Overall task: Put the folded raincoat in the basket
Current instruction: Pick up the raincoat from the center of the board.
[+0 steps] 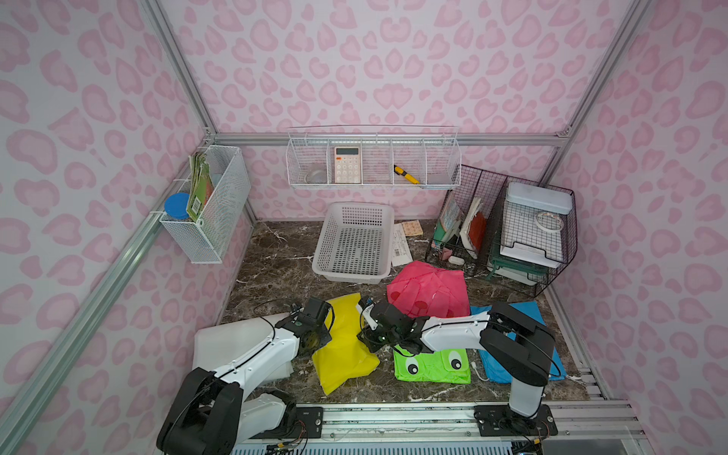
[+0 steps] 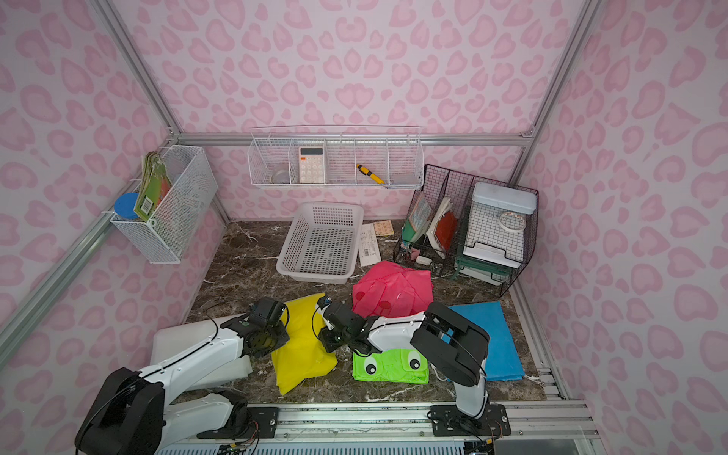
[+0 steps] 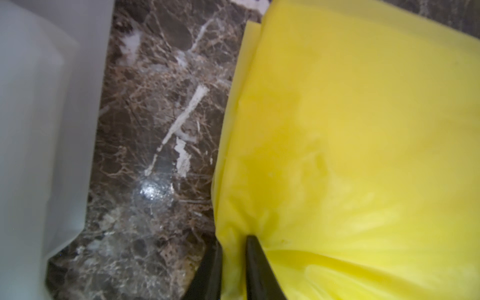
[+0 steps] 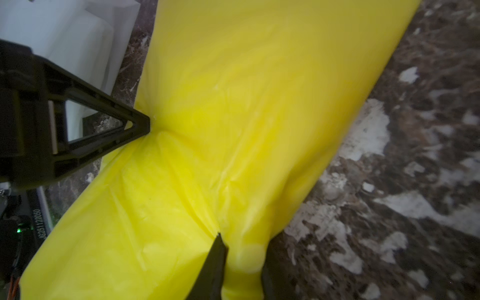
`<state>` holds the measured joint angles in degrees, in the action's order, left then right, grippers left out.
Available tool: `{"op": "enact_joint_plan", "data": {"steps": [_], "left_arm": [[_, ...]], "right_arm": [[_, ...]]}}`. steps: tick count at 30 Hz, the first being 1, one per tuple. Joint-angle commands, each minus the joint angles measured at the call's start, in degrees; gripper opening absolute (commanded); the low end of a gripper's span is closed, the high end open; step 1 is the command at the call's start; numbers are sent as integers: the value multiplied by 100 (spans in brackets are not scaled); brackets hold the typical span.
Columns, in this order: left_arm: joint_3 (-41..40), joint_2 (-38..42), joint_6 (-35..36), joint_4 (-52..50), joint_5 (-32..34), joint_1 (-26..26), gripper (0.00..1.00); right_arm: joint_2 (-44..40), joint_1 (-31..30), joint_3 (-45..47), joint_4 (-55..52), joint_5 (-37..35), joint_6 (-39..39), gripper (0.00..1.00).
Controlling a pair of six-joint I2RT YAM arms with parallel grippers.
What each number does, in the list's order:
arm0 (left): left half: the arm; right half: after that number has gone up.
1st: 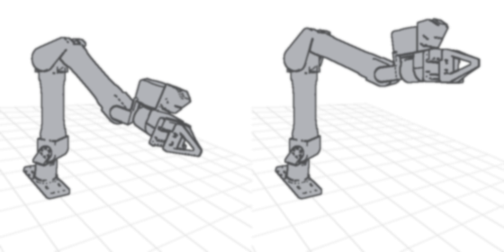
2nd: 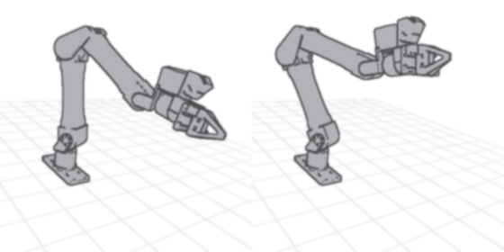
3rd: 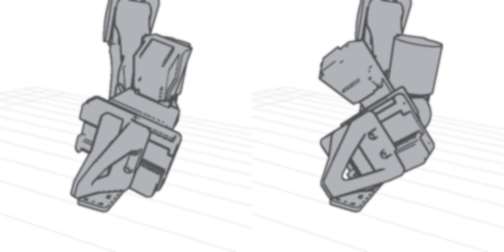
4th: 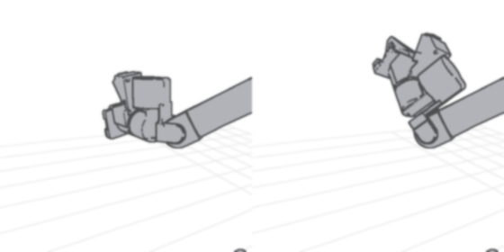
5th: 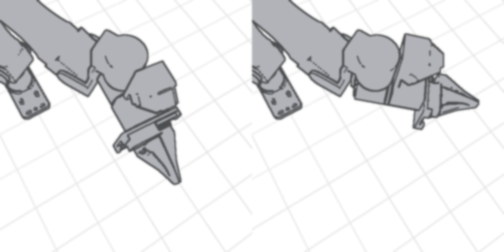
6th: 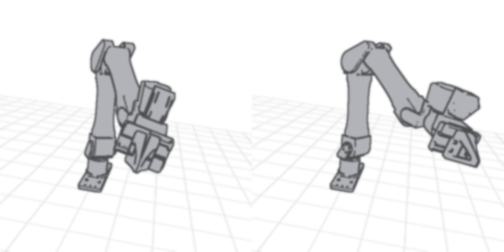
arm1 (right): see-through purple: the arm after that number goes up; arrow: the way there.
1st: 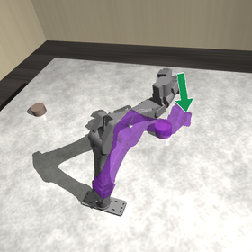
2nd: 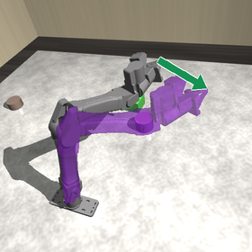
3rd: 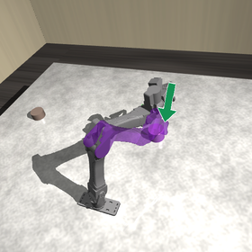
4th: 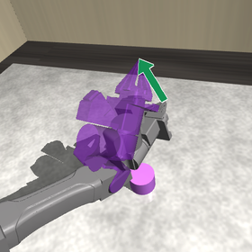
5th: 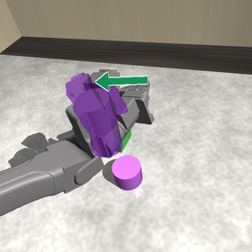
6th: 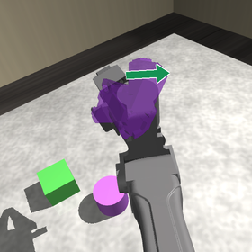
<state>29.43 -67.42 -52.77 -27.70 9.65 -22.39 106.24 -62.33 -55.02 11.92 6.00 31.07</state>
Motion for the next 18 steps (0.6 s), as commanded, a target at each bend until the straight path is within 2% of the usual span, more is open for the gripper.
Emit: {"op": "enact_joint_plan", "data": {"steps": [1, 6, 14, 18], "left_arm": [[-32, 167, -49, -213, -76, 4, 11], [19, 925, -171, -649, -62, -11, 0], [365, 2589, -97, -1475, 184, -20, 0], [658, 2783, 520, -963, 202, -24, 0]], "right_arm": [[-183, -110, 8, 56, -219, -47, 11], [-459, -286, -42, 1, -393, -115, 4], [-1005, -369, -95, -75, -546, -154, 0], [-1234, -343, -345, -180, -720, -312, 0]]}}
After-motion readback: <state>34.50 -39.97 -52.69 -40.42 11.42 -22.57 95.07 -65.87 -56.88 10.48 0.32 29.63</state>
